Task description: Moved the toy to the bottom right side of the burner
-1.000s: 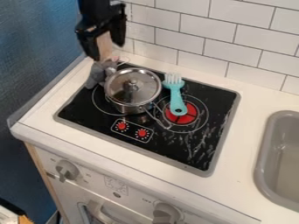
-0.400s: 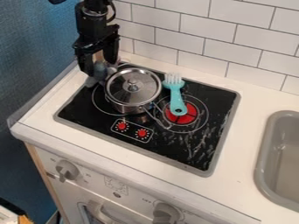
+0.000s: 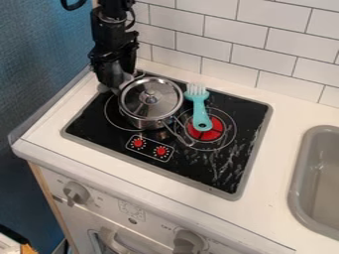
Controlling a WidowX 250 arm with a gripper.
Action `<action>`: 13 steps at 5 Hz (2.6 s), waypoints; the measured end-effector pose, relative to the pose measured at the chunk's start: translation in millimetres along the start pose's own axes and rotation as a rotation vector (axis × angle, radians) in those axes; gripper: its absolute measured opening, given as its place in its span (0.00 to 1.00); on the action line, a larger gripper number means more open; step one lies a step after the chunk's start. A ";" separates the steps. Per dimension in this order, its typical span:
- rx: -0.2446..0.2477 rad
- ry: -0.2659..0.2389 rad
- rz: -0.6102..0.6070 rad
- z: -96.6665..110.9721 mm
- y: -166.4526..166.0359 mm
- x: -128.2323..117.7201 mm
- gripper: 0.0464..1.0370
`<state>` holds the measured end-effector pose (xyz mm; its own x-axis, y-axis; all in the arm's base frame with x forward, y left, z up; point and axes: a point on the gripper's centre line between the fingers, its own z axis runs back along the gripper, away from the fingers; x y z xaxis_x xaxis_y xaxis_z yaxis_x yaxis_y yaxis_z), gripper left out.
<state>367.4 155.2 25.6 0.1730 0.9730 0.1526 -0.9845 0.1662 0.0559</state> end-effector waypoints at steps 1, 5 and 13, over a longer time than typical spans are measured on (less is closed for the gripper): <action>-0.001 -0.001 0.004 -0.8 0.9 -0.5 0.52; -0.094 0.012 0.028 29.1 7.7 -7.6 0.32; -0.198 0.161 -0.630 45.4 54.2 -211.2 0.32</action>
<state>278.8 -48.5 41.2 0.7241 0.6897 0.0001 -0.6864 0.7206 -0.0978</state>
